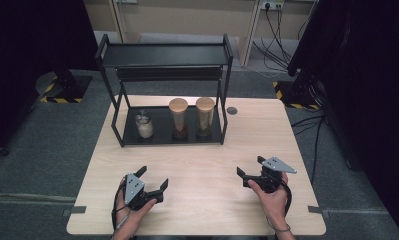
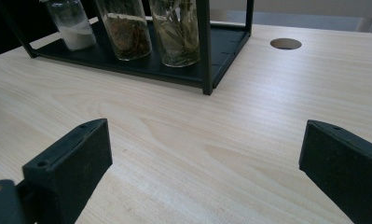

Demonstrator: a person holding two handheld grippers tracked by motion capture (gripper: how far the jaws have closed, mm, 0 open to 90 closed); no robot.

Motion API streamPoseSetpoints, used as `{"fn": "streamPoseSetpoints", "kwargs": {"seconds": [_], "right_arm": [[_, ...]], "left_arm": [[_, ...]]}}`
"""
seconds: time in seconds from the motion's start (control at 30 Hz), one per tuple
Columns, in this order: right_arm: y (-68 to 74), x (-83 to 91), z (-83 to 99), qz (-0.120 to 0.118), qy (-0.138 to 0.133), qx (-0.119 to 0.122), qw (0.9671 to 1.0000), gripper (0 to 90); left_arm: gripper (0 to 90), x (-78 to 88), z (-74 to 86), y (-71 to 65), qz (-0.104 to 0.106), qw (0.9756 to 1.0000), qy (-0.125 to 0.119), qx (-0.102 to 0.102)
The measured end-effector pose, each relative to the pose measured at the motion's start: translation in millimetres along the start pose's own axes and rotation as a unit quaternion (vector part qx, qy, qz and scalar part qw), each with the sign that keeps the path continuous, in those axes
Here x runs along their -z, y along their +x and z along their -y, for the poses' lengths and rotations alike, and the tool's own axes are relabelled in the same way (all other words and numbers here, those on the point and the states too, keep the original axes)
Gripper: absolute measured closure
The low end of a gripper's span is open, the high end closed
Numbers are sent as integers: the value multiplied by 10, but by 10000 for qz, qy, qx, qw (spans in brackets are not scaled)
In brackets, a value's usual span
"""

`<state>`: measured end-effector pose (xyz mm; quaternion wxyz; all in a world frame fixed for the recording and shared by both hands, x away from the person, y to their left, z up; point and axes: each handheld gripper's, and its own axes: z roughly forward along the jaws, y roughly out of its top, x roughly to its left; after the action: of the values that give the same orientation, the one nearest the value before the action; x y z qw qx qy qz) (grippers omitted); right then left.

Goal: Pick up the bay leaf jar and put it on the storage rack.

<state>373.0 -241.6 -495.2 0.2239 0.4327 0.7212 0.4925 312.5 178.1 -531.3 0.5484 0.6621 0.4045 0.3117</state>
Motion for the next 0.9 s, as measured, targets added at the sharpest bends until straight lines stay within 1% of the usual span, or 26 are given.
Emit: {"fn": "streamPoseSetpoints", "kwargs": {"seconds": [0.57, 0.8, 0.9], "right_arm": [[-61, 55, 172, 65, 112, -57, 9999, 26], [-73, 97, 205, 74, 106, -48, 9999, 26], [-82, 115, 235, 86, 85, -92, 9999, 26]], "left_arm": [[81, 1, 1, -2, -15, 10000, -5, -3], [81, -1, -1, 2, -11, 10000, 7, 7], [81, -1, -1, 4, -21, 10000, 12, 16]]}}
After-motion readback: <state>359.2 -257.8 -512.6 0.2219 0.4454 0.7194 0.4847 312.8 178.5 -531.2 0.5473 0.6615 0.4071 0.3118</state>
